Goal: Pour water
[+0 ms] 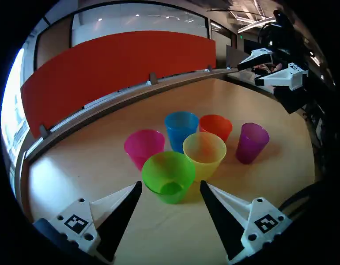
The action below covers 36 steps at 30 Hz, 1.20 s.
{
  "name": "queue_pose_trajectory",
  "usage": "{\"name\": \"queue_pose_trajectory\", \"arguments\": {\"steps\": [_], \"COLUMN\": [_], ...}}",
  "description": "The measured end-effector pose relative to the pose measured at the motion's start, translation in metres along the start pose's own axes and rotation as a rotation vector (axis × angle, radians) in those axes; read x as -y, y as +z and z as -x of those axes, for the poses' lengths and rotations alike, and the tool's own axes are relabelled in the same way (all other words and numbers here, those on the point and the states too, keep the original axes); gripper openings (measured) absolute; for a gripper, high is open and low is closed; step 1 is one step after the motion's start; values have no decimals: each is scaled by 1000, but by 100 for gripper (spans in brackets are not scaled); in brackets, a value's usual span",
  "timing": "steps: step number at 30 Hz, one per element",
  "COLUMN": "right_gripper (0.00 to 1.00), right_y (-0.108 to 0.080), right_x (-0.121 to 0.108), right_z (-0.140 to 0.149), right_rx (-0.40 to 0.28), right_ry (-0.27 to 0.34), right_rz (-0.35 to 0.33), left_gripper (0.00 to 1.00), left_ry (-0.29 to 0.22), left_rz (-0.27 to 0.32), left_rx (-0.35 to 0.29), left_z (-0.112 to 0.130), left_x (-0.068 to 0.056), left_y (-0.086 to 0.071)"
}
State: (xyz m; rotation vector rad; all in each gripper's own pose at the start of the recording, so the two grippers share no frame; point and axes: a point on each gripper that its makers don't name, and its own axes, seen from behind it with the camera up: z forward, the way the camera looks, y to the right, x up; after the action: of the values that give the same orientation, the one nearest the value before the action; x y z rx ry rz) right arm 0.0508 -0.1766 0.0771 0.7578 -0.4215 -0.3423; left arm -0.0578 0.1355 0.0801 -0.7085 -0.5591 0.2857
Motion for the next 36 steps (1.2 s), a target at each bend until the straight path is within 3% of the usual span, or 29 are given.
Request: {"name": "queue_pose_trajectory", "arguments": {"steps": [15,36], "right_gripper": [100,100], "right_y": [41,62], "right_x": [1,7], "right_z": [-7,-12], "right_rx": [27,27], "right_ry": [-28,-42], "right_rz": [-49,-74], "left_gripper": [98,87], "left_ry": [8,14], "left_rz": [28,34], "left_rx": [32,33], "left_z": [-4,-5], "left_x": [0,3], "left_y": [17,25]}}
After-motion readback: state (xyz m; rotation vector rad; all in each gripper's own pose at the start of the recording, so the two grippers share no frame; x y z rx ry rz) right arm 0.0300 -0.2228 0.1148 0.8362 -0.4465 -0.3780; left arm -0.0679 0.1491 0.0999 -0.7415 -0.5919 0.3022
